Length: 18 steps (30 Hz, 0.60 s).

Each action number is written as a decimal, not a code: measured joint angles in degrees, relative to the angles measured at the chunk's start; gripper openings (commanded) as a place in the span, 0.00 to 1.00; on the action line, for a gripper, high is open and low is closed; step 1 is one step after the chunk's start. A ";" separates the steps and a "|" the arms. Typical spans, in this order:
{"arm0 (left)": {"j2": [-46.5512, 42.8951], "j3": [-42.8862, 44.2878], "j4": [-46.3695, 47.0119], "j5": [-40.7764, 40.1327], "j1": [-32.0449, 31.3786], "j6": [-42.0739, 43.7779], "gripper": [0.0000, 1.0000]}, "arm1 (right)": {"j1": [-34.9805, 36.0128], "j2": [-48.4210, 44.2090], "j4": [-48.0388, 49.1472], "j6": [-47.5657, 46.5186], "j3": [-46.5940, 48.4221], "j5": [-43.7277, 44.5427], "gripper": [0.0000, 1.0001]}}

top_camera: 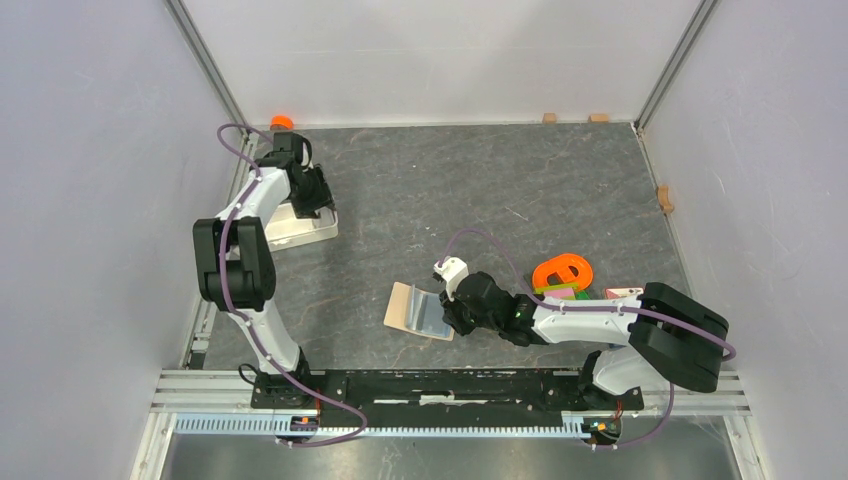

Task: Put the credit cards into the card holder
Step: Pick up the credit card from the storage box.

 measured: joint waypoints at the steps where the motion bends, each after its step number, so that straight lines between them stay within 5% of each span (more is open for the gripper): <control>1: -0.20 0.00 0.04 0.24 0.00 0.02 0.55 | 0.00 0.00 0.00 0.00 0.00 0.00 0.18; 18: -2.08 0.00 0.94 -0.87 -1.64 0.02 0.52 | 0.00 0.37 0.00 0.02 0.20 -0.13 0.18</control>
